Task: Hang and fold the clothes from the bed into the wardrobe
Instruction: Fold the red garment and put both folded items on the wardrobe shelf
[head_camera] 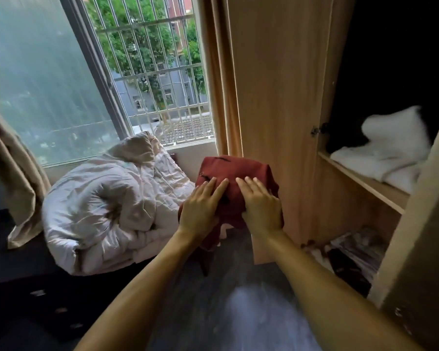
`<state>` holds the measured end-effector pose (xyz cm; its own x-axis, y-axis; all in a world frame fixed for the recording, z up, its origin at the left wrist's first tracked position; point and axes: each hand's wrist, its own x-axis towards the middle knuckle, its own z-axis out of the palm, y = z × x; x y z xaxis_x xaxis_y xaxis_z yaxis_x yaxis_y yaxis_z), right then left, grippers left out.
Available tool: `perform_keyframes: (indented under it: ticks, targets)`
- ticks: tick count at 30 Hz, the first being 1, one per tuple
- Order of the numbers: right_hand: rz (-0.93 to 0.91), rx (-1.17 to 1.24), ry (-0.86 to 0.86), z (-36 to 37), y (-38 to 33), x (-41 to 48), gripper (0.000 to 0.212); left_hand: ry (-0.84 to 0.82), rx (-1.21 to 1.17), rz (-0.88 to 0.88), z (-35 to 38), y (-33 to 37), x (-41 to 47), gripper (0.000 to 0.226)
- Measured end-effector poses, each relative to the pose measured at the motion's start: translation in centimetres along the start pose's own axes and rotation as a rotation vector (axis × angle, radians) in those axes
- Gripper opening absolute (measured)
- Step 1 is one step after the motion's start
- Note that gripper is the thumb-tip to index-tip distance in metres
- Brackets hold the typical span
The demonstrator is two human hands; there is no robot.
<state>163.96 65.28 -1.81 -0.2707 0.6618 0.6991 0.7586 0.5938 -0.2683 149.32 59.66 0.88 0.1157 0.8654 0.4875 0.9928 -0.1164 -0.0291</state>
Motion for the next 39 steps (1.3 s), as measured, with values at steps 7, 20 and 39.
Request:
perform_keyframes:
  ticks: [7,20,39]
  targets:
    - [0.099,-0.109,0.002,2.8,3.3,3.5,0.076,-0.014,-0.076,0.152,4.2,-2.2,6.7,0.065]
    - [0.386,-0.513,0.171,8.2,11.5,10.4,0.076,0.081,-0.371,0.680,17.2,-3.9,24.7,0.089]
    - [0.748,-1.022,0.439,-11.5,28.0,9.2,0.075,0.290,-0.791,1.152,14.0,26.2,38.1,0.075]
